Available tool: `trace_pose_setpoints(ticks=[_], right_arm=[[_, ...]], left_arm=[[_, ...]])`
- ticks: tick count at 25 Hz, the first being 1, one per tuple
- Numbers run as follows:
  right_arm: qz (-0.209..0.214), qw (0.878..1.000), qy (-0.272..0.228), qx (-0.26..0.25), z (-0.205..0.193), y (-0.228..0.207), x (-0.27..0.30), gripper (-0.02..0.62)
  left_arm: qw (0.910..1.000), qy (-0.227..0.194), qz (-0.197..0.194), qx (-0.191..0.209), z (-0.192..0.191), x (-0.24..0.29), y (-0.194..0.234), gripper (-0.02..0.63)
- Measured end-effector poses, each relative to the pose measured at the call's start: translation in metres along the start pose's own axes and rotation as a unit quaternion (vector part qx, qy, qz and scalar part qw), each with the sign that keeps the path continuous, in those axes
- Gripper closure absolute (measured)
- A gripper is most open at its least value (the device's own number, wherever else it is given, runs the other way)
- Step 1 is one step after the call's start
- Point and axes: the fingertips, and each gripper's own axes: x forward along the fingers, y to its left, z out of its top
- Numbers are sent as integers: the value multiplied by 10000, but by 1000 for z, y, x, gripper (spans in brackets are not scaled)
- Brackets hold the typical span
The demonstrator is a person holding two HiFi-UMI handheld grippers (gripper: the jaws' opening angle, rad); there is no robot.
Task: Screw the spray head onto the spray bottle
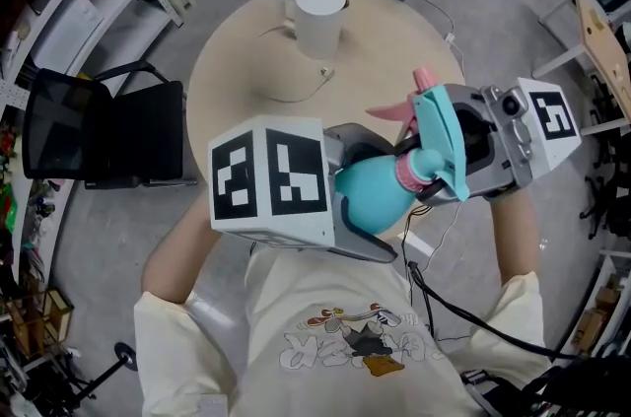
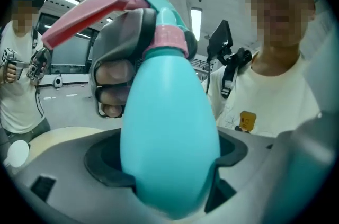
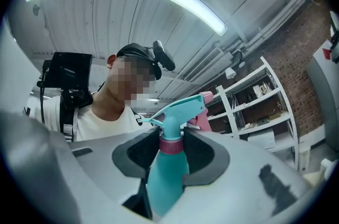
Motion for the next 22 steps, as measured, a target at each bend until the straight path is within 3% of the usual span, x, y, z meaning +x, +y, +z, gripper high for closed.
trace_pose_setpoints(ticks=[3, 7, 12, 16, 22], right_arm=[[-41, 10000, -7, -10, 1, -3, 2, 457], [-590, 9980, 126, -172, 2, -16, -3, 457], [-1654, 9842, 545, -306, -15, -44, -8, 457], [-2284, 9710, 600, -379, -21, -59, -10, 457], [-3282, 9413, 434, -660, -25, -73, -6, 457]], left_arm=[[9992, -32, 407, -16, 2, -1, 8, 172], [9848, -87, 1732, -112, 1, -9, 39, 172], [9432, -82, 3317, -162, -16, -24, 80, 172], [9105, -61, 4128, -236, -25, -39, 98, 172], [8484, -83, 5284, -302, -35, -60, 117, 172]])
